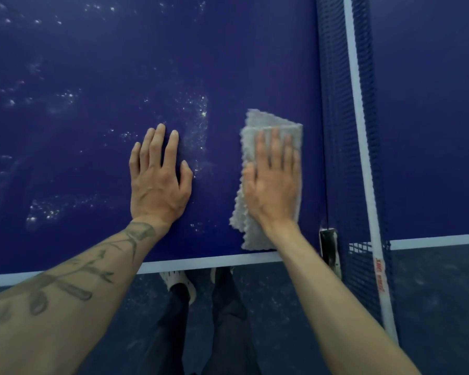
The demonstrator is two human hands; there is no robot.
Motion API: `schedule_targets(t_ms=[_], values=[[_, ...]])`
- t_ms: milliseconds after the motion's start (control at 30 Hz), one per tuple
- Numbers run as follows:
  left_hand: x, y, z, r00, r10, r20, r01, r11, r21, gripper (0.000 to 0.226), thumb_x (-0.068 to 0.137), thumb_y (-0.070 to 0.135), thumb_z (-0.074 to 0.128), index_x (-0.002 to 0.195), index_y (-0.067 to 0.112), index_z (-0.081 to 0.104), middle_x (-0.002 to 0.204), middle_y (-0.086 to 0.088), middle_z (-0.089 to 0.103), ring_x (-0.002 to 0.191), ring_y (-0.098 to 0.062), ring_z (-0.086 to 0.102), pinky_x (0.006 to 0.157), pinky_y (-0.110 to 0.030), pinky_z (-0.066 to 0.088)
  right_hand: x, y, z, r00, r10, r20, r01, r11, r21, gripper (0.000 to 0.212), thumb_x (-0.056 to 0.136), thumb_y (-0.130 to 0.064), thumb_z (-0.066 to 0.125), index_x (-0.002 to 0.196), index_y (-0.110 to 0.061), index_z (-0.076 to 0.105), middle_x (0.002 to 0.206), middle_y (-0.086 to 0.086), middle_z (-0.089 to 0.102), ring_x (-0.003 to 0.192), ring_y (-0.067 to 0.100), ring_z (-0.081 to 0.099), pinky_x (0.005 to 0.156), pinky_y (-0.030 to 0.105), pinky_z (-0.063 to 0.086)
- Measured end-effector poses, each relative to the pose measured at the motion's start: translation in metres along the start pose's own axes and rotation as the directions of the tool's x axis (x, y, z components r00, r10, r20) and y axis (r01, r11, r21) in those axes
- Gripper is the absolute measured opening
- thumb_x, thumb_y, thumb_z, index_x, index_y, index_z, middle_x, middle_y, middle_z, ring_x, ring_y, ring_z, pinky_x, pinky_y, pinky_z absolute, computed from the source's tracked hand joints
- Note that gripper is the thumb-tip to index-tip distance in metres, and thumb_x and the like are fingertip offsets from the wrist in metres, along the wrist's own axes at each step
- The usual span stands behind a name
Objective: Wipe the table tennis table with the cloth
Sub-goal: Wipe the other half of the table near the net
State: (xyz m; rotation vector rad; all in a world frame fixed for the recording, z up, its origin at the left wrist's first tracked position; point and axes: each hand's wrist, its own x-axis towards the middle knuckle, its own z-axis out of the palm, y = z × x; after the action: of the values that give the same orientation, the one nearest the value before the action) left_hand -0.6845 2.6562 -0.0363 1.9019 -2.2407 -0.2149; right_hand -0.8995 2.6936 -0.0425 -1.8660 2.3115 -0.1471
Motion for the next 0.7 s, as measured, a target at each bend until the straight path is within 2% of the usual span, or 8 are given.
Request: schedule_targets(t_ms=[133,200,267,333,400,467,600,700], values=[[0.000,-0.001,0.001,1.000,0.005,-0.014,-0.005,1.000,-0.002,0.057,0.108,0.032,0.041,0.161,0.012,0.033,0.170,-0.013,0.027,0.159,-0.030,0.020,0.131,-0.048,0.012,-0.045,0.001,0.006,0.950,-0.305,0.067,0.306,0.952,-0.008,0.069,0.110,-0.041,0.030,0.171,-0.018,0.010,0.179,0.008,-0.002,0.166,0.027,-0.001,0.134,0.050,0.007],[0.001,-0.001,0.000,1.000,0.004,-0.012,-0.004,1.000,-0.006,0.057,0.108,0.031,0.042,0.161,0.012,0.033,0.170,-0.013,0.026,0.159,-0.029,0.020,0.131,-0.048,0.011,-0.058,0.033,-0.002,0.965,-0.252,0.080,0.255,0.967,-0.029,0.068,0.110,-0.041,0.028,0.171,-0.017,0.009,0.179,0.007,-0.004,0.165,0.026,-0.001,0.134,0.052,0.009],[0.001,-0.001,-0.001,1.000,0.005,-0.012,-0.005,1.000,-0.008,0.057,0.108,0.032,0.041,0.161,0.011,0.034,0.170,-0.013,0.026,0.159,-0.030,0.020,0.131,-0.048,0.011,-0.057,0.057,-0.010,0.995,-0.080,0.064,0.082,0.996,-0.023,0.067,0.110,-0.039,0.028,0.171,-0.017,0.009,0.179,0.007,-0.003,0.165,0.025,-0.003,0.133,0.055,0.011],[0.000,-0.002,-0.001,1.000,0.006,-0.008,-0.006,1.000,-0.011,0.058,0.108,0.033,0.039,0.161,0.011,0.034,0.170,-0.013,0.026,0.159,-0.030,0.020,0.131,-0.048,0.011,-0.043,0.062,-0.013,0.997,0.074,0.035,-0.074,0.997,-0.013,0.068,0.109,-0.036,0.028,0.171,-0.017,0.008,0.179,0.008,-0.001,0.166,0.025,-0.004,0.133,0.053,0.010],[0.000,-0.001,-0.001,1.000,0.009,-0.009,-0.009,1.000,-0.009,0.058,0.108,0.033,0.038,0.161,0.011,0.034,0.170,-0.013,0.027,0.159,-0.030,0.020,0.131,-0.048,0.011,-0.028,0.044,-0.010,0.989,0.146,-0.006,-0.146,0.989,-0.032,0.068,0.110,-0.037,0.027,0.171,-0.016,0.006,0.179,0.010,-0.001,0.165,0.027,-0.003,0.133,0.052,0.009],[0.000,-0.002,-0.001,1.000,0.007,-0.016,-0.008,1.000,-0.012,0.058,0.108,0.034,0.038,0.161,0.011,0.035,0.170,-0.013,0.027,0.159,-0.030,0.021,0.131,-0.047,0.011,-0.023,0.019,-0.002,0.994,0.111,-0.018,-0.112,0.993,-0.025,0.068,0.111,-0.038,0.026,0.171,-0.014,0.005,0.179,0.012,-0.002,0.165,0.028,-0.003,0.134,0.051,0.007],[0.000,-0.002,-0.001,1.000,0.011,-0.015,-0.012,1.000,-0.027,0.057,0.108,0.033,0.039,0.161,0.012,0.034,0.170,-0.012,0.027,0.159,-0.029,0.020,0.131,-0.047,0.011,-0.069,0.019,0.004,0.990,-0.132,0.041,0.133,0.991,-0.019,0.069,0.110,-0.038,0.028,0.171,-0.015,0.006,0.179,0.009,-0.005,0.166,0.026,-0.004,0.134,0.051,0.007],[0.000,-0.001,-0.002,1.000,0.011,-0.006,-0.011,1.000,-0.021,0.057,0.108,0.032,0.039,0.161,0.011,0.034,0.170,-0.013,0.026,0.160,-0.029,0.019,0.132,-0.048,0.010,-0.087,0.050,-0.006,0.998,0.047,0.040,-0.047,0.999,0.011,0.069,0.109,-0.037,0.028,0.171,-0.017,0.006,0.179,0.007,-0.004,0.165,0.024,-0.005,0.133,0.053,0.010]])
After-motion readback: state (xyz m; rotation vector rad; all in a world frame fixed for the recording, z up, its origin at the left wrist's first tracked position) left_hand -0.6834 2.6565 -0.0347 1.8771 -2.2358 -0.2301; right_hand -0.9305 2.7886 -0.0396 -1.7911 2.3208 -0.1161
